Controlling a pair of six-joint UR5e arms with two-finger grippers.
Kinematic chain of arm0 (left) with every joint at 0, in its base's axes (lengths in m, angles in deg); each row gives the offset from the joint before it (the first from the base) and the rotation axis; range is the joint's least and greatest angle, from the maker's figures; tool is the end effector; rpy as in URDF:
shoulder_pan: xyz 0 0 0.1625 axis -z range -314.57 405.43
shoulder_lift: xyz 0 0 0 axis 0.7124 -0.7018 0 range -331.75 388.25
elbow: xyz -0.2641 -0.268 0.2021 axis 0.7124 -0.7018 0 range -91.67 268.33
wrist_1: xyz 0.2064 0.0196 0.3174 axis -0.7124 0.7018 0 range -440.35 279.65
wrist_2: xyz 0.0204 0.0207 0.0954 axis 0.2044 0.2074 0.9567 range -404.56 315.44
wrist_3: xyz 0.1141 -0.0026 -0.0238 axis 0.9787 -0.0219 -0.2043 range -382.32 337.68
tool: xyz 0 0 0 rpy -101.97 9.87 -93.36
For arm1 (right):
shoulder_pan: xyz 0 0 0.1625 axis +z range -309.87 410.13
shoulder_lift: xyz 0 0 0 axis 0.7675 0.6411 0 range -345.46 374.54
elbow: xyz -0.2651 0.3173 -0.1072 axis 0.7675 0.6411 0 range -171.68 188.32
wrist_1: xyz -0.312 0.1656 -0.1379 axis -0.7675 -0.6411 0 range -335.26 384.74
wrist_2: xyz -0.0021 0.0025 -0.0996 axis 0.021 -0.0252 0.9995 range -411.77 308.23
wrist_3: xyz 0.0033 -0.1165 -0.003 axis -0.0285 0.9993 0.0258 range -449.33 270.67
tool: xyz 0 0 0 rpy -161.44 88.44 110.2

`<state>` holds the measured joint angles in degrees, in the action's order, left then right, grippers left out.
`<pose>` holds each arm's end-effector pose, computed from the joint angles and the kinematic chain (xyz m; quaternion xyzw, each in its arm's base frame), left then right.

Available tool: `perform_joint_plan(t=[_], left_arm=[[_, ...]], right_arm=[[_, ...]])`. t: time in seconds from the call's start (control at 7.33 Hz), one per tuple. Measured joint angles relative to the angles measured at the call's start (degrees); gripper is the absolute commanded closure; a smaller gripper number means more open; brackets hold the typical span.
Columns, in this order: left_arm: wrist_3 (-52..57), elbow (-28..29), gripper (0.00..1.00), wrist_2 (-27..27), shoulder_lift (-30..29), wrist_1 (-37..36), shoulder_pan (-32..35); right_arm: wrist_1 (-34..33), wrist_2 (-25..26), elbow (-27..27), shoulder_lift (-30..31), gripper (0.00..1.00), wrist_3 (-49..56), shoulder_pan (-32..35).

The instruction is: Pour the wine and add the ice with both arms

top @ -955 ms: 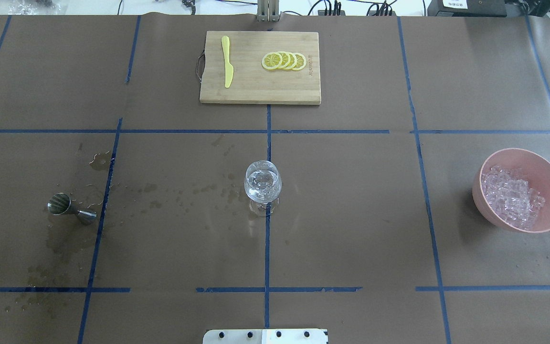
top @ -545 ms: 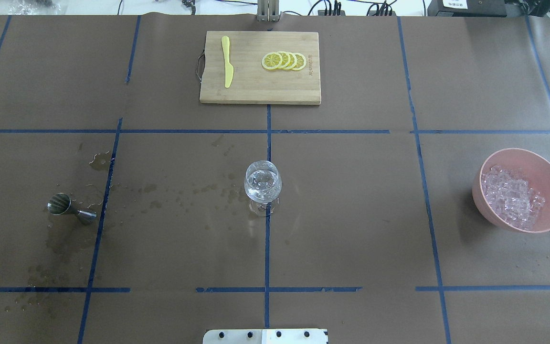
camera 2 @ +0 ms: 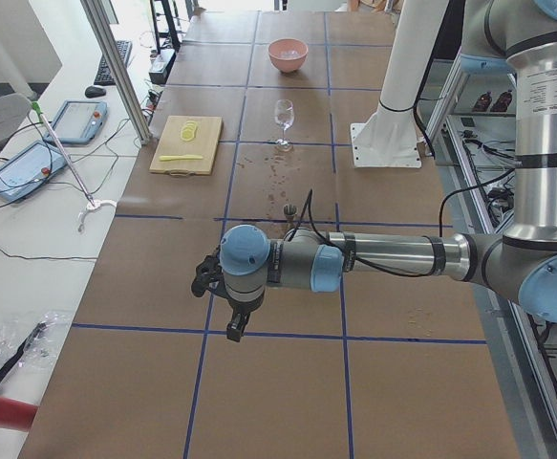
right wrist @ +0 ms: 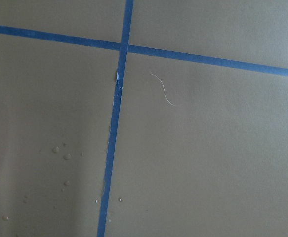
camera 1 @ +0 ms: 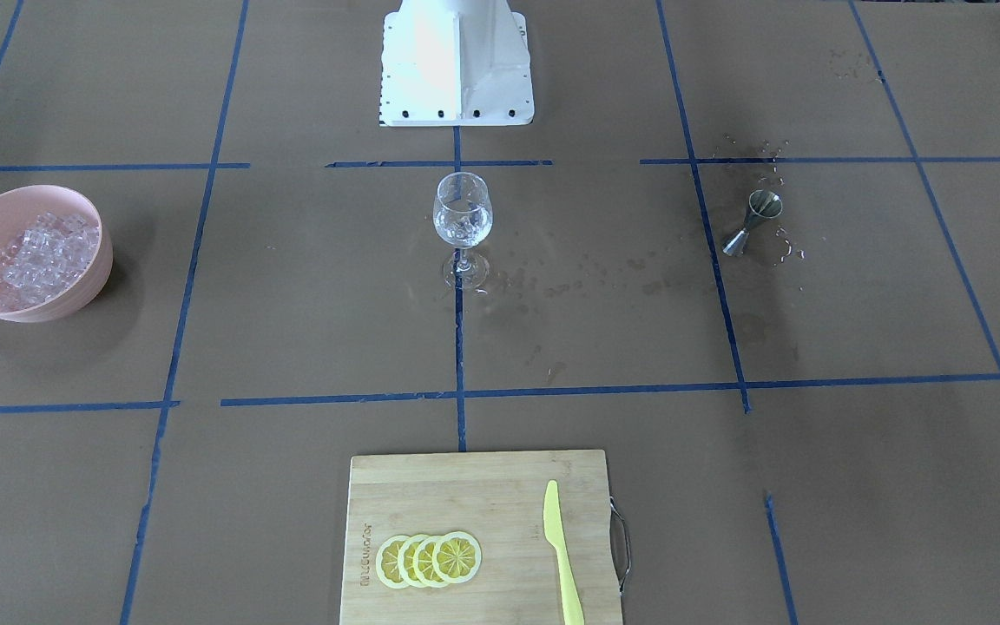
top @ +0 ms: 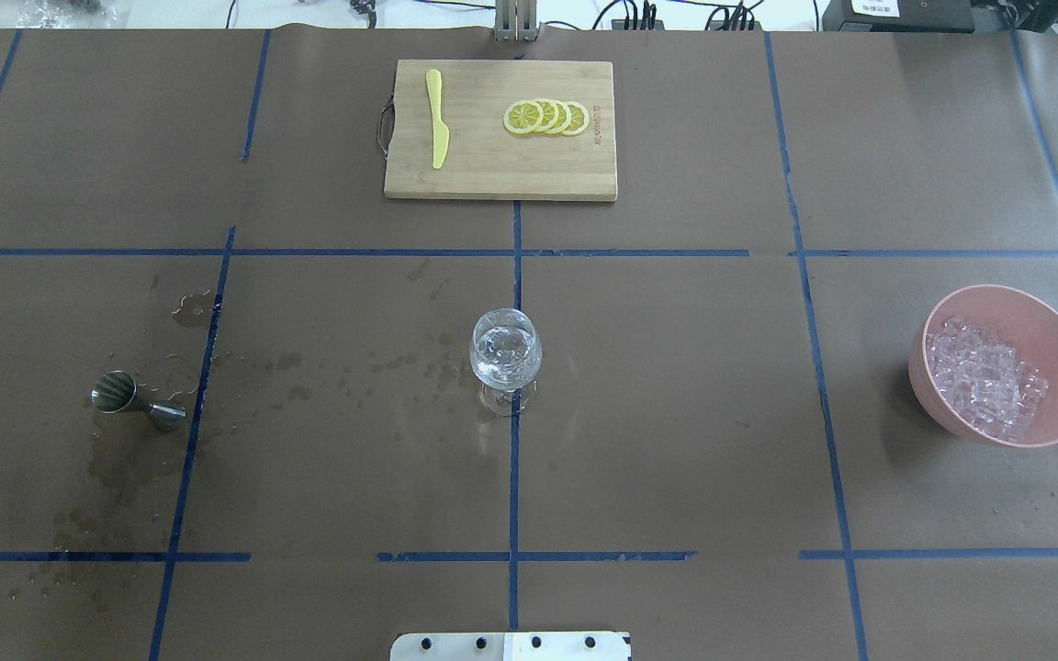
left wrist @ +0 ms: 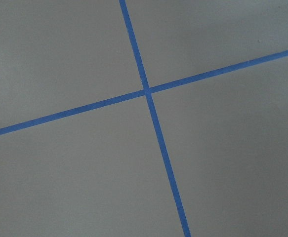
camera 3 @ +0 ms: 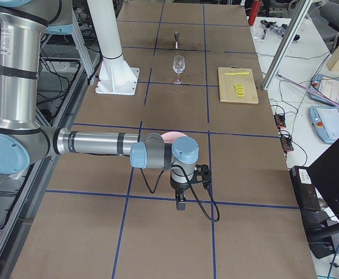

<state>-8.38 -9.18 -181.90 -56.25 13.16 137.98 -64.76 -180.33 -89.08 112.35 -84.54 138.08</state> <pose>-0.0661 -0.4180 0.6442 0.1012 0.3905 0.1100 0.9084 0.0464 -0.3986 0.6792 0.0087 -0.3300 -0.0566 0.9422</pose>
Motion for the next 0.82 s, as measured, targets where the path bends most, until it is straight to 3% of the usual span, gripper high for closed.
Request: perform_joint_plan(t=[0.41,0.82], left_arm=[[0.1,-0.9,0.0,0.1,0.0,0.0,0.0],[0.2,-1.2,0.0,0.1,0.0,0.1,0.1]], right_arm=[[0.1,-5.4,0.6,0.5,0.0,0.2,0.0],[0.2,-7.2,0.9,2.1,0.0,0.3,0.1]])
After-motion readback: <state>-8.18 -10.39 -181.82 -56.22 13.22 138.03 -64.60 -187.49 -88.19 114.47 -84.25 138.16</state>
